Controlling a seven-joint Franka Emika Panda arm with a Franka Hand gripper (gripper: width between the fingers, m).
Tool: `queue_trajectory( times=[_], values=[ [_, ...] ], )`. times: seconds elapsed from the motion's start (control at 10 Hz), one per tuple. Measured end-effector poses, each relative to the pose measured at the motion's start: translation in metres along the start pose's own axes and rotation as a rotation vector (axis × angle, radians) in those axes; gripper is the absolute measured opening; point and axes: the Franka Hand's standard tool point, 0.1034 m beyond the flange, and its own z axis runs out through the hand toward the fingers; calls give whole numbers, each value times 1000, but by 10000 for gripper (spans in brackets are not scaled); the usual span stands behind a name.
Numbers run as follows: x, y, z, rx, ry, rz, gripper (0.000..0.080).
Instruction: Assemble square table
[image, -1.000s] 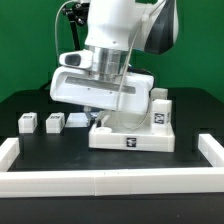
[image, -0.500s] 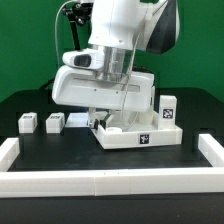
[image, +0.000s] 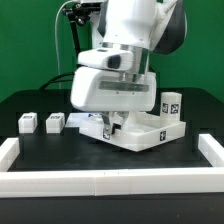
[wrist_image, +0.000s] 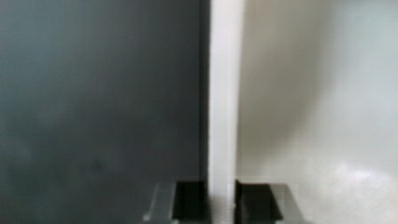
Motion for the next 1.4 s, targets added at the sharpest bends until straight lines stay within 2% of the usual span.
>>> queue_trajectory(
  times=[0.1,0.7,0.8,1.0,1.2,1.4],
  values=[
    [13,7,2,7,-11,-149,65],
    [9,11,4,-5,-28,-498,65],
    [16,11,3,1,-35,-605,65],
    [44,9,1,-12,-39,-766,64],
    [64,12,4,1,-79,-941,64],
    [61,13,5,0,-78,-941,63]
  ],
)
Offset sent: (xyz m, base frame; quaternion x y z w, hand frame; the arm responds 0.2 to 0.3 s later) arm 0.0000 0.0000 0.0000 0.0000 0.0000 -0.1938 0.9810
